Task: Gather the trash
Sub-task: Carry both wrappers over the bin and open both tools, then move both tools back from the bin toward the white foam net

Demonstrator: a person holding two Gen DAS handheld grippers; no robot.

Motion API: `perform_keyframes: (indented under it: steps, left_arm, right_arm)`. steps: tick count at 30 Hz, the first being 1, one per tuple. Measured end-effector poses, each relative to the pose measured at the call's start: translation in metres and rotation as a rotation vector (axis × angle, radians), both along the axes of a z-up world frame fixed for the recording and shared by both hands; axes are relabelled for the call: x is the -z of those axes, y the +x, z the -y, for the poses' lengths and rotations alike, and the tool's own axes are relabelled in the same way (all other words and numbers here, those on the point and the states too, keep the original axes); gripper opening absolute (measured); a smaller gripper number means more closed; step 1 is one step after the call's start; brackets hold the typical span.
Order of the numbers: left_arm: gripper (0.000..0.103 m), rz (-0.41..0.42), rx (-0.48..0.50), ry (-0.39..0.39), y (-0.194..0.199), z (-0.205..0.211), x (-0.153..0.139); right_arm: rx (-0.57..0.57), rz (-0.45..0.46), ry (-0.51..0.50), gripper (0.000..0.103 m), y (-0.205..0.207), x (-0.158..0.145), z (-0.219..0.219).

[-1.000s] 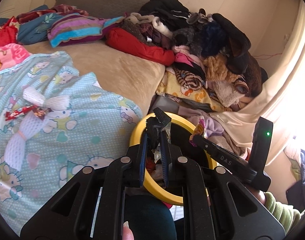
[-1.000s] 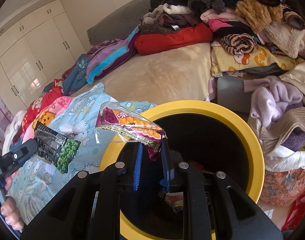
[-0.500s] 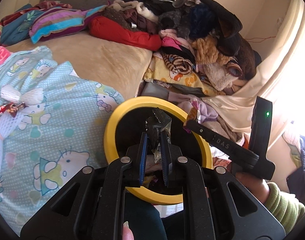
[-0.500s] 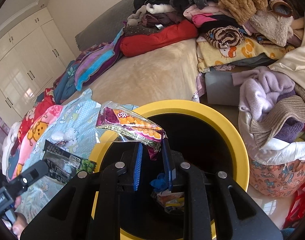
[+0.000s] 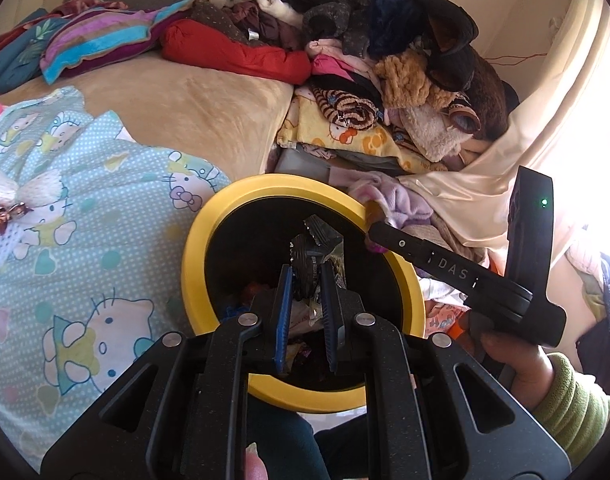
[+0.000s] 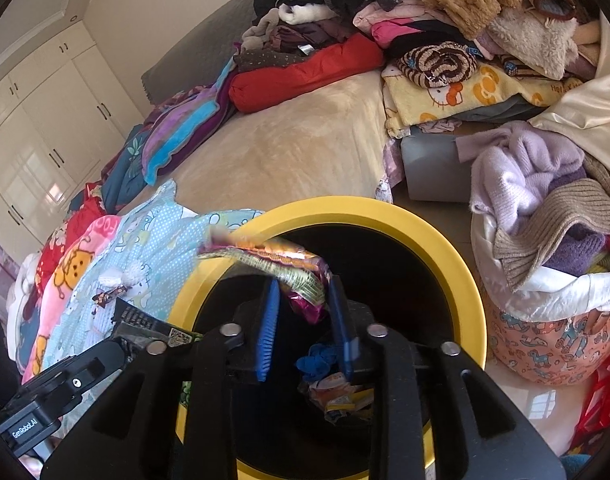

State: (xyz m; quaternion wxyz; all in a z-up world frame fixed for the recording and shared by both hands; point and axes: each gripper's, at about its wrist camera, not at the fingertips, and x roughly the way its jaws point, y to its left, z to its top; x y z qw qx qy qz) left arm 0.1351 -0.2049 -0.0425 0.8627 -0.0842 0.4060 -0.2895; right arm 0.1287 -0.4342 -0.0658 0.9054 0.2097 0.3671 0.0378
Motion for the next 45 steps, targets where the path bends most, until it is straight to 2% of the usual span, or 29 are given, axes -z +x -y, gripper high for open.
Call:
perform_keyframes:
  steps: [2,3,4,6,7,8,10,15,16,26,32,38,45]
  left_arm:
    - [0.011,-0.007,0.005,-0.003,0.003,0.002,0.002]
    - [0.013,-0.011,0.005,-0.005,0.004,0.002,0.002]
    - [0.020,-0.012,0.003,-0.006,0.005,0.002,0.003]
    - [0.041,-0.016,-0.012,-0.009,0.006,0.000,0.003]
    - [0.059,-0.024,-0.023,-0.020,0.007,-0.003,0.004]
    - [0.071,-0.027,-0.030,-0.029,0.007,-0.006,0.004]
    - [0.077,-0.031,-0.051,-0.040,0.007,-0.011,0.003]
    - [0.080,-0.023,-0.115,-0.048,0.006,-0.032,-0.001]
    - [0.089,-0.016,-0.130,-0.046,0.006,-0.036,-0.003]
    - [0.091,0.088,-0.245,-0.015,-0.001,-0.081,-0.025]
    - [0.091,0.135,-0.324,0.002,-0.004,-0.111,-0.035]
    - [0.091,0.156,-0.397,0.010,-0.008,-0.143,-0.039]
    - [0.091,0.152,-0.476,-0.004,-0.013,-0.178,-0.038]
  right_arm:
    - [0.013,0.000,0.007,0.039,0.000,0.000,0.003]
    - [0.019,-0.001,0.010,0.040,-0.001,0.000,0.004]
    - [0.027,-0.002,0.014,0.045,-0.001,0.000,0.006]
    - [0.037,-0.001,0.018,0.049,-0.002,0.000,0.009]
    - [0.043,0.000,0.019,0.052,-0.003,-0.001,0.010]
    - [0.046,0.000,0.019,0.056,-0.003,-0.001,0.011]
    - [0.051,0.005,0.018,0.059,-0.004,-0.002,0.011]
    - [0.034,0.020,0.005,0.065,-0.005,-0.008,0.001]
    - [0.025,0.023,0.001,0.065,-0.005,-0.009,-0.003]
    - [-0.059,0.055,-0.022,0.069,-0.006,-0.021,-0.036]
    - [-0.139,0.111,-0.029,0.070,-0.010,-0.034,-0.067]
    - [-0.236,0.160,-0.053,0.071,-0.008,-0.050,-0.103]
    - [-0.309,0.167,-0.071,0.071,-0.001,-0.057,-0.139]
